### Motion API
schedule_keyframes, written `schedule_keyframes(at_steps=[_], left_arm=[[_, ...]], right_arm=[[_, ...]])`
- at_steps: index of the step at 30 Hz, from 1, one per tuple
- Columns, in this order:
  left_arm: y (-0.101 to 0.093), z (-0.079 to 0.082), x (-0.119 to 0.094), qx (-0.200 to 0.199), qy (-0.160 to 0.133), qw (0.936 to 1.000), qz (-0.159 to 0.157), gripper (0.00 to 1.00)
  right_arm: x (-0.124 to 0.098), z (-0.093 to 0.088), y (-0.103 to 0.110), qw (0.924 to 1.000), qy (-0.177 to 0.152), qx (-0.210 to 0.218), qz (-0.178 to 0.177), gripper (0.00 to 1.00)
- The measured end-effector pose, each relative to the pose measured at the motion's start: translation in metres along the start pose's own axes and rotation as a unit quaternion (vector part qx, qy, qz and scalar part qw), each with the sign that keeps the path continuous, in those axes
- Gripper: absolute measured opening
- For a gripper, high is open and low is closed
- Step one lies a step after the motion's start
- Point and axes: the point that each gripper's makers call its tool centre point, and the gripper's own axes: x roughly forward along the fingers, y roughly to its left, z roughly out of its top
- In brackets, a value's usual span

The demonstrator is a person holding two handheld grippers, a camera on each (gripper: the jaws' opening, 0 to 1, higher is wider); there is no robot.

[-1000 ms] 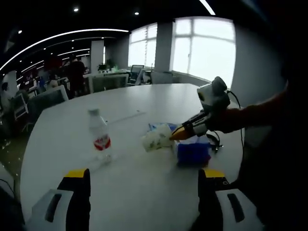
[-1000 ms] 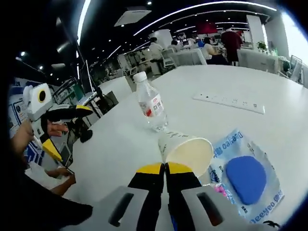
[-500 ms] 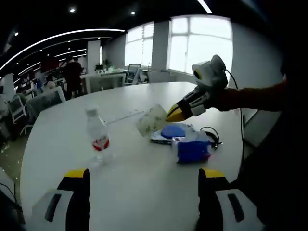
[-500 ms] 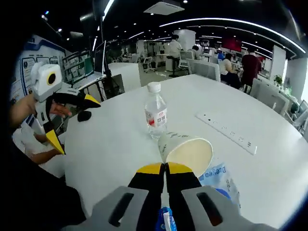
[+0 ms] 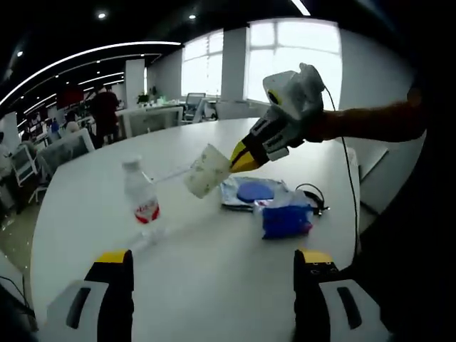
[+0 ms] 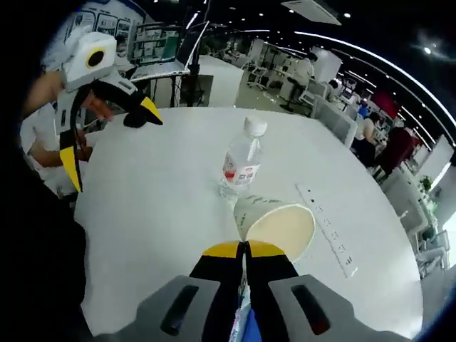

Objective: Arrange the tabletop items into an orderly group along one side of the table until the central work area is clear of visible clutter.

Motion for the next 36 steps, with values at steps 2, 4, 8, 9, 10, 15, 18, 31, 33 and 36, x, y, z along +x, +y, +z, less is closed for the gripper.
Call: schedule_keyframes(at_steps=[2,4,8,9,10,15,18,31,33,36], left_arm=[[-0.002,0.000,-0.001,0.002,0.003,1.0000,0.001,0.91],[-0.004,0.000,-0.002,0.003,0.004,1.0000,0.002,0.91],[-0.007,0.002,-0.004,0.000,0.003,1.0000,0.007,0.91],[-0.007,0.002,-0.004,0.000,0.003,1.0000,0.008,0.91],[-0.007,0.002,-0.005,-0.001,0.003,1.0000,0.009,0.91],[-0.007,0.003,-0.006,-0.004,0.002,0.9999,0.014,0.91],[-0.007,0.003,-0.007,-0.007,0.002,0.9998,0.017,0.91],[0.001,-0.003,-0.010,-0.015,0.006,0.9995,0.027,0.91],[0.002,-0.005,-0.011,-0.017,0.006,0.9994,0.029,0.91],[0.003,-0.006,-0.011,-0.020,0.007,0.9993,0.031,0.90]], right_arm=[[0.003,0.001,0.000,0.9998,0.007,-0.020,0.001,0.00],[0.006,0.001,0.002,0.9988,0.018,-0.045,0.008,0.00],[0.017,0.001,0.004,0.9959,0.030,-0.083,0.018,0.00],[0.019,0.000,0.005,0.9950,0.035,-0.091,0.019,0.00],[0.024,-0.001,0.005,0.9935,0.039,-0.105,0.023,0.00],[0.035,-0.001,0.004,0.9866,0.053,-0.152,0.026,0.00],[0.042,-0.002,0.004,0.9812,0.064,-0.180,0.028,0.00],[0.069,-0.015,0.005,0.9559,0.120,-0.265,0.044,0.00],[0.073,-0.019,0.006,0.9496,0.128,-0.282,0.049,0.00],[0.075,-0.026,0.004,0.9394,0.145,-0.307,0.049,0.00]])
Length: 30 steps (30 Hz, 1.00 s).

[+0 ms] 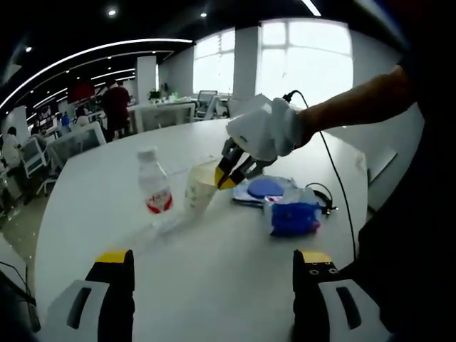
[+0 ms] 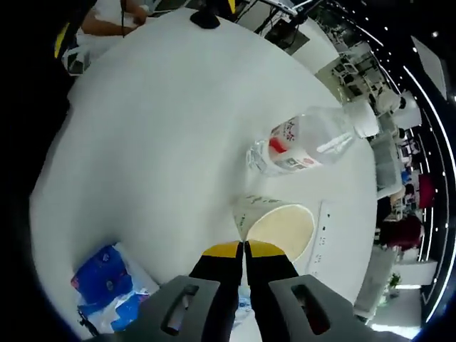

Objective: Arrange the tabletop items into an orderly group along one side of the table until the central work area is clear of visible clutter.

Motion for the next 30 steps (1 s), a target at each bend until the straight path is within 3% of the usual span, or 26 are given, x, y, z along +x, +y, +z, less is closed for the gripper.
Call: schedule_keyframes(at_steps=[14,30], left_arm=[[0.001,-0.005,0.002,-0.009,0.006,0.9999,0.003,0.90],[-0.001,-0.007,0.004,-0.007,0.013,0.9999,-0.001,0.89]], right_arm=[[0.003,0.008,-0.005,0.9975,0.003,-0.070,-0.013,0.00],[0.004,0.011,-0.005,0.9951,0.002,-0.098,-0.017,0.00]])
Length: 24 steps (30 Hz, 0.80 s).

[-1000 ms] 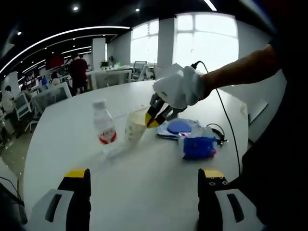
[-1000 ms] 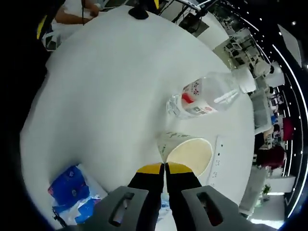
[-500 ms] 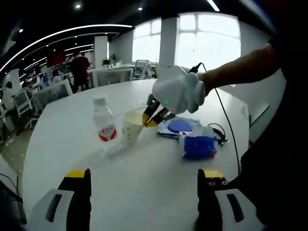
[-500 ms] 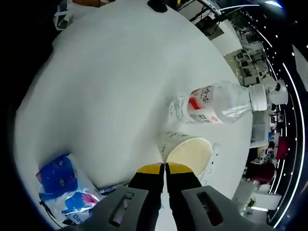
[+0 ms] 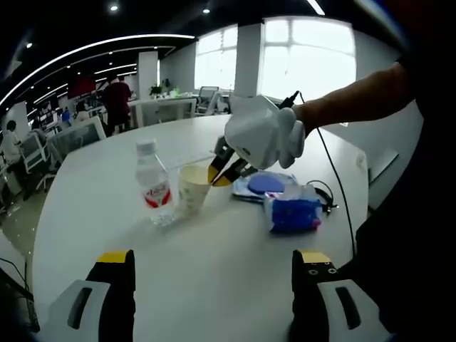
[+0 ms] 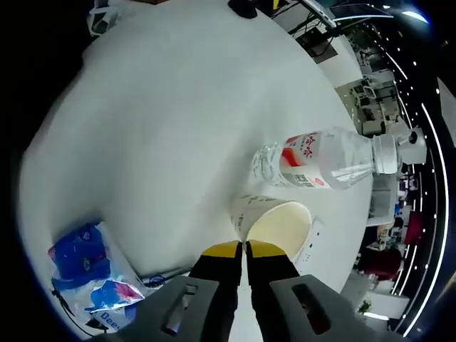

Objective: Arrange the tabletop items into an orderly group along one side of the table until the central work area is clear of visible clutter.

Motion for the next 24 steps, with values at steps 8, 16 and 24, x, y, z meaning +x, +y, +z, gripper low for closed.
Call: schedule_keyframes(at_steps=[8,16,24], left_arm=[[-0.0002,-0.0015,0.0019,0.002,0.002,1.0000,-0.002,0.89],[0.0018,-0.0025,0.0015,0.002,0.003,1.0000,0.000,0.89],[-0.0001,-0.0046,0.0008,0.003,0.008,1.0000,0.001,0.89]], right_arm=[[0.0013,0.0051,-0.0020,1.0000,-0.009,-0.001,-0.003,0.03],[0.0039,0.0038,-0.0050,0.9999,-0.008,0.006,-0.007,0.03],[0.0067,-0.0021,-0.0060,0.9998,0.001,0.018,-0.008,0.04]])
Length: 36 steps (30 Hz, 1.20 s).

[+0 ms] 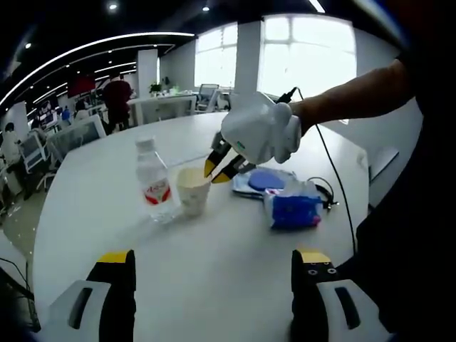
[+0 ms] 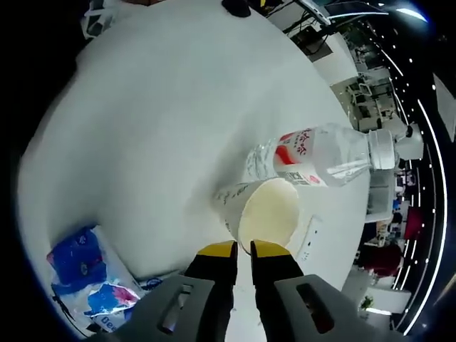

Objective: Arrange the tabletop items into an orderly group along one side of the table until the central work area is clear of visible clutter.

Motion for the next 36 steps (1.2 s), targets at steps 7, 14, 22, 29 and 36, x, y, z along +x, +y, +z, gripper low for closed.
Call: schedule_keyframes(at_steps=[7,14,22,29,36], left_arm=[[0.000,0.002,-0.001,-0.004,-0.003,1.0000,0.001,0.89],[0.002,0.000,-0.002,-0.005,-0.002,1.0000,0.004,0.89],[0.002,-0.002,-0.001,-0.006,0.000,1.0000,0.003,0.88],[0.002,-0.003,-0.001,-0.005,0.001,1.0000,0.002,0.88],[0.000,-0.002,0.000,-0.003,0.002,1.0000,0.000,0.89]], right_arm=[[0.001,-0.001,0.000,1.0000,0.006,0.001,-0.004,0.00],[0.002,0.006,-0.005,0.9999,-0.011,-0.001,-0.010,0.01],[0.001,0.016,-0.006,0.9995,-0.024,-0.012,-0.016,0.01],[-0.004,0.020,-0.009,0.9994,-0.029,-0.007,-0.020,0.02],[-0.013,0.025,-0.010,0.9988,-0.039,0.020,-0.023,0.07]])
